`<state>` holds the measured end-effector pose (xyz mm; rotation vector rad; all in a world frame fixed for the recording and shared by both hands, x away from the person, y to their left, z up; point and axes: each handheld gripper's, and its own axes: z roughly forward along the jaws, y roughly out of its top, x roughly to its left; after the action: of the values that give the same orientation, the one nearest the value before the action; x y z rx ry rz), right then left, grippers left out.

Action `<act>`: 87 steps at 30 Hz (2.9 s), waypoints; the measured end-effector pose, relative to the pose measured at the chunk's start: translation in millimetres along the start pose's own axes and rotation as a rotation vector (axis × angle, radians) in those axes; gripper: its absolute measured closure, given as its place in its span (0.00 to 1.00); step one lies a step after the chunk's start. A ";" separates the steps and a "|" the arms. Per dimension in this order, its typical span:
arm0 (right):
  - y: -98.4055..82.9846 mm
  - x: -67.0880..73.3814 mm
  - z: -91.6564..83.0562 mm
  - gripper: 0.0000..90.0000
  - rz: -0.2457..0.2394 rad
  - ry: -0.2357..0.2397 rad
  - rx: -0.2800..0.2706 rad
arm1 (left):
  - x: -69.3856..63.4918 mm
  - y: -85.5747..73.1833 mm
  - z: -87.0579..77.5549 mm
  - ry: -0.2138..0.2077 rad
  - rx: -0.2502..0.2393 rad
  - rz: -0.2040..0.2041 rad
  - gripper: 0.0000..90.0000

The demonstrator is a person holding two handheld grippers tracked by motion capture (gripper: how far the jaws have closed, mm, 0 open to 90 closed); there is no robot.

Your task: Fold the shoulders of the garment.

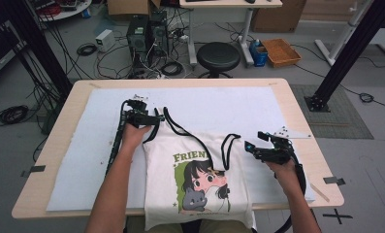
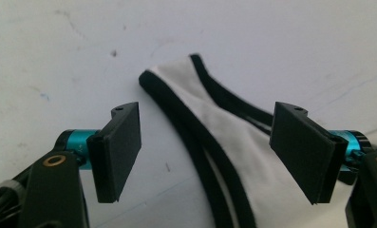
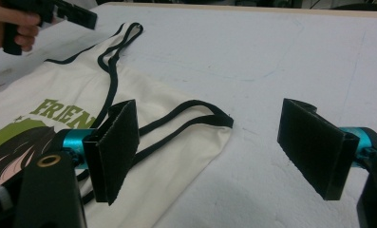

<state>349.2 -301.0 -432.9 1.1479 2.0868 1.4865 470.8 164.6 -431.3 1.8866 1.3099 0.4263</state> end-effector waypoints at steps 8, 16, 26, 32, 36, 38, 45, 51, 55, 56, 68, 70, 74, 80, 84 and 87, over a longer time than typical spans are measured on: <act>0.2 0.0 1.8 0.24 0.027 0.003 -0.013 | -10.5 -7.1 17.5 -0.006 0.052 0.055 0.39; 0.7 1.8 2.4 0.24 0.020 0.007 -0.016 | -14.2 -7.2 13.5 0.021 0.060 0.095 0.94; 0.3 -0.2 -1.0 0.24 0.029 0.003 -0.026 | -7.0 -17.8 -3.3 -0.230 -0.120 -0.059 0.96; -0.1 1.4 -1.2 0.24 0.026 0.007 -0.021 | -10.7 -31.7 -29.9 -0.380 -0.237 -0.009 0.95; -0.1 3.6 -0.8 0.24 0.016 0.010 -0.021 | -14.9 -44.3 -48.7 -0.444 -0.277 0.043 0.95; 0.1 4.8 -0.9 0.24 0.020 0.011 -0.020 | -18.6 -52.3 -57.9 -0.487 -0.278 0.066 0.95; -0.7 6.2 -1.2 0.24 0.018 0.010 -0.020 | -24.6 -75.6 -87.5 -0.474 -0.259 0.087 0.52; -0.8 10.0 2.6 0.24 0.012 0.017 -0.008 | -19.0 -59.8 -79.0 -0.339 -0.242 0.053 0.48; 0.0 12.0 6.0 0.24 -0.001 0.018 0.001 | -23.1 -32.7 -52.7 -0.338 -0.161 0.007 0.43; 0.1 12.0 6.6 0.24 -0.004 0.019 0.002 | -25.2 -27.7 -44.4 -0.347 -0.134 0.009 0.43; -1.3 8.0 3.7 0.24 0.008 0.020 0.006 | -44.9 -22.8 -19.7 -0.426 -0.035 0.086 0.98; -1.4 8.0 2.9 0.24 0.006 0.021 0.006 | -44.6 -26.0 -36.1 -0.454 -0.075 0.112 0.98; -1.7 10.2 2.1 0.24 0.000 0.024 0.008 | -43.6 -44.7 -70.3 -0.520 -0.118 0.152 0.98; -1.7 16.1 0.0 0.24 -0.013 0.038 0.009 | -39.4 -77.4 -110.8 -0.578 -0.144 0.133 0.67; -1.7 20.4 2.2 0.24 -0.021 0.044 0.024 | -42.6 -86.6 -112.4 -0.523 -0.174 0.138 0.57; -1.4 26.1 5.5 0.26 -0.037 0.066 0.048 | -54.3 -91.7 -100.2 -0.492 -0.135 0.167 0.53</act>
<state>336.1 -277.7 -431.7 1.0842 2.1871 1.4843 324.7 171.6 -428.4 1.8399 0.7835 0.1146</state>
